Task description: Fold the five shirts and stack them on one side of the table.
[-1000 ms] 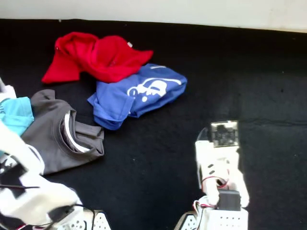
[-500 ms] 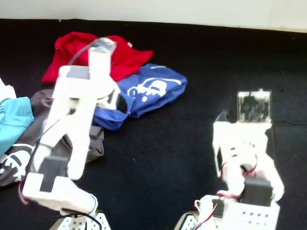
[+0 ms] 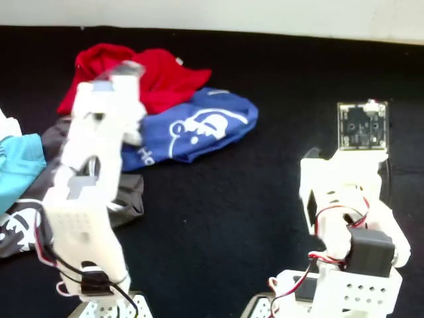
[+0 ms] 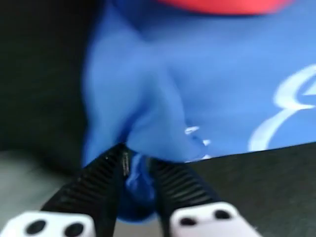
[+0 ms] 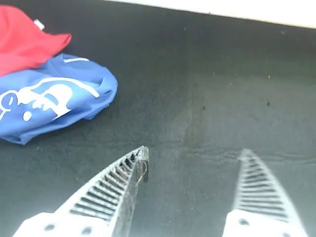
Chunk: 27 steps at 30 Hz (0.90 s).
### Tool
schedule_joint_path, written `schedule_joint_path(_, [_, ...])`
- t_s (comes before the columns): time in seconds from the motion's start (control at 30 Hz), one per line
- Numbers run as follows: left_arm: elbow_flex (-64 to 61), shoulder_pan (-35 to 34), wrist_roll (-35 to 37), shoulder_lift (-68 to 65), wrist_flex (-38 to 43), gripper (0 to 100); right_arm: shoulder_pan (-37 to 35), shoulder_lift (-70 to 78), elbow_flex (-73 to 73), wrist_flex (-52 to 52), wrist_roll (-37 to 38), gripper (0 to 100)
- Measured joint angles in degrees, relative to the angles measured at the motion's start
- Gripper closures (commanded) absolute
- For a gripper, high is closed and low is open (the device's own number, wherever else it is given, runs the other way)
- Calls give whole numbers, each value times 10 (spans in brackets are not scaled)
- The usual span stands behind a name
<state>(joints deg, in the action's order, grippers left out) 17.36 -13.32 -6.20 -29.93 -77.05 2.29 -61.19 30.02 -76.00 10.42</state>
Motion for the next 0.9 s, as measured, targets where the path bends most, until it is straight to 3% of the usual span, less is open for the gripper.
schedule_joint_path(0.13, [102,-78,-2,12,-116,991,0,-1,40,14,0,821])
schedule_joint_path(0.27, [219,-159,-56,76,-215,991,0,-1,62,36,0,771])
schedule_joint_path(0.47, [328,-310,-149,185,-236,991,-24,-1,62,45,0,738])
schedule_joint_path(0.63, [389,-451,-177,218,-152,991,-58,-1,62,55,-25,737])
schedule_joint_path(0.9, [400,-625,-178,221,98,991,-87,128,43,80,-42,737])
